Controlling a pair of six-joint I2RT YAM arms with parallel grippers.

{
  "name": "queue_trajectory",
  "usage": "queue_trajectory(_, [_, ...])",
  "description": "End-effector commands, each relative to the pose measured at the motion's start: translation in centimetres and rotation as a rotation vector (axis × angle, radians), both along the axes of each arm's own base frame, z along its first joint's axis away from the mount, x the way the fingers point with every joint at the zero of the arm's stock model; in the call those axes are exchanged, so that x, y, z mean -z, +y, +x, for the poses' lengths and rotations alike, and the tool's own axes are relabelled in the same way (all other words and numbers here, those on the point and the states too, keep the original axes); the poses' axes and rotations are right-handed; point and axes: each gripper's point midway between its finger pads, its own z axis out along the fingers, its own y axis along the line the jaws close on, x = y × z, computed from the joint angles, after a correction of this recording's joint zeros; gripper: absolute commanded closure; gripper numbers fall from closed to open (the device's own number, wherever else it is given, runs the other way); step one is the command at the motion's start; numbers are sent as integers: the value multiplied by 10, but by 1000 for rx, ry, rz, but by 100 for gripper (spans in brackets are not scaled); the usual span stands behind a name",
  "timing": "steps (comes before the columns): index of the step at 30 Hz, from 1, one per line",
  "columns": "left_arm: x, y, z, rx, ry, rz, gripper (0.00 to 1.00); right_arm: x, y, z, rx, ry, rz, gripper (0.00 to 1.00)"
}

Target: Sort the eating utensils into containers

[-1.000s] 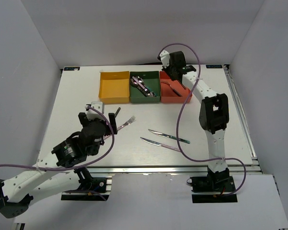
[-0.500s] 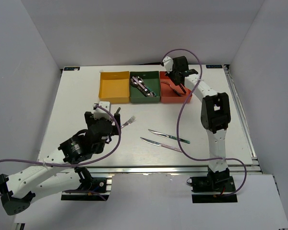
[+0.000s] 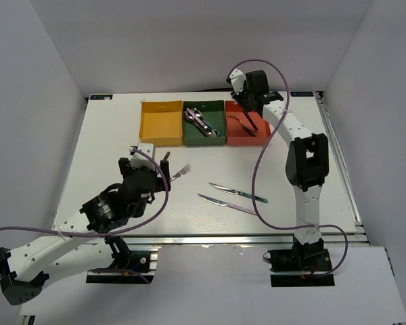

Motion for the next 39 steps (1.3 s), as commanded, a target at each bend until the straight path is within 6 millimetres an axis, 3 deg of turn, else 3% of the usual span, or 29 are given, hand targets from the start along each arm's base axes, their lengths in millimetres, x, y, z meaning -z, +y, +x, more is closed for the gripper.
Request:
queue_trajectory(1, [-10, -5, 2, 0, -12, -39, 2, -42, -10, 0, 28, -89, -16, 63])
queue_trajectory(4, [-11, -4, 2, -5, -11, -44, 2, -17, -21, 4, 77, -59, -73, 59])
queue_trajectory(5, [-11, -3, 2, -9, -12, -44, 2, -13, -23, 5, 96, -56, -77, 21])
queue_trajectory(6, [-11, -2, 2, -9, -14, -45, 2, -13, -24, 6, 111, -57, -69, 13])
queue_trajectory(10, [-14, 0, 3, -21, -28, -51, 2, -31, -15, 4, 125, -58, 10, 12])
queue_trajectory(14, [-11, -5, 11, -55, -9, 7, 2, -70, -6, -9, 149, -79, 151, 12])
queue_trajectory(15, [-4, -5, 13, -71, 5, 30, 2, -74, -1, -13, 126, -85, 176, 16])
queue_trajectory(17, [-6, -9, 16, -82, 15, 38, 2, -77, 5, -18, 88, -105, 205, 33])
queue_trajectory(19, [-3, -17, 17, -56, 24, 29, 2, -62, 10, -16, 56, -89, 201, 39])
queue_trajectory(20, [0, -18, 16, -45, 28, 31, 2, -39, 11, -13, 50, -42, 178, 42])
queue_trajectory(26, [1, -10, 8, -17, 17, 12, 2, 16, 26, -7, -42, 61, 123, 43])
queue_trajectory(29, [0, -5, 5, -15, 11, 10, 2, 27, 30, -6, -87, 65, 110, 50])
queue_trajectory(34, [3, -8, 3, 11, 14, 9, 2, 50, 38, -7, -160, 96, 90, 50])
queue_trajectory(39, [7, -13, 3, 37, 32, 22, 2, 65, 36, 6, -149, 67, 64, 50])
